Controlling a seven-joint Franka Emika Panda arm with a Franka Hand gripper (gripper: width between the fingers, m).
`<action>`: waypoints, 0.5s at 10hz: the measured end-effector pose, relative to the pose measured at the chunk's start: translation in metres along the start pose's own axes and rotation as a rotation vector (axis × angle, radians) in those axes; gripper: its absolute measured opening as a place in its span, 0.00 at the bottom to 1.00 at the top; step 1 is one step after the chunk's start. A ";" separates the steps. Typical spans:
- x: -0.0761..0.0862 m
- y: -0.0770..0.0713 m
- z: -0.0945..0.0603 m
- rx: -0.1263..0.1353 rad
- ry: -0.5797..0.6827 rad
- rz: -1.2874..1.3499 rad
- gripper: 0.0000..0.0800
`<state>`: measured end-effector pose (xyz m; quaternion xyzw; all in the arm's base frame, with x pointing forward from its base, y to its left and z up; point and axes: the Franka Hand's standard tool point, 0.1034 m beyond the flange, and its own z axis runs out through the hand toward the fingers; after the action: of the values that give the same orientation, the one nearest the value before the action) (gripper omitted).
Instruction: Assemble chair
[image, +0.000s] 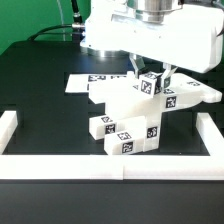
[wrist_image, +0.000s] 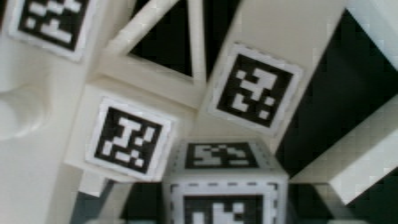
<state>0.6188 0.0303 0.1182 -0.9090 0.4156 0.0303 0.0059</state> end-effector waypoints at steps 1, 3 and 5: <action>0.000 0.000 0.000 0.000 0.000 0.041 0.36; 0.000 -0.001 0.000 0.003 0.000 0.200 0.36; 0.001 0.000 0.000 0.006 -0.003 0.298 0.36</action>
Offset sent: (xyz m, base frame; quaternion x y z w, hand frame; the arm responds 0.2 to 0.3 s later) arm 0.0000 -0.0047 0.0004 0.0184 0.0002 0.1967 0.9803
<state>0.6195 0.0300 0.1186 -0.8372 0.5460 0.0309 0.0046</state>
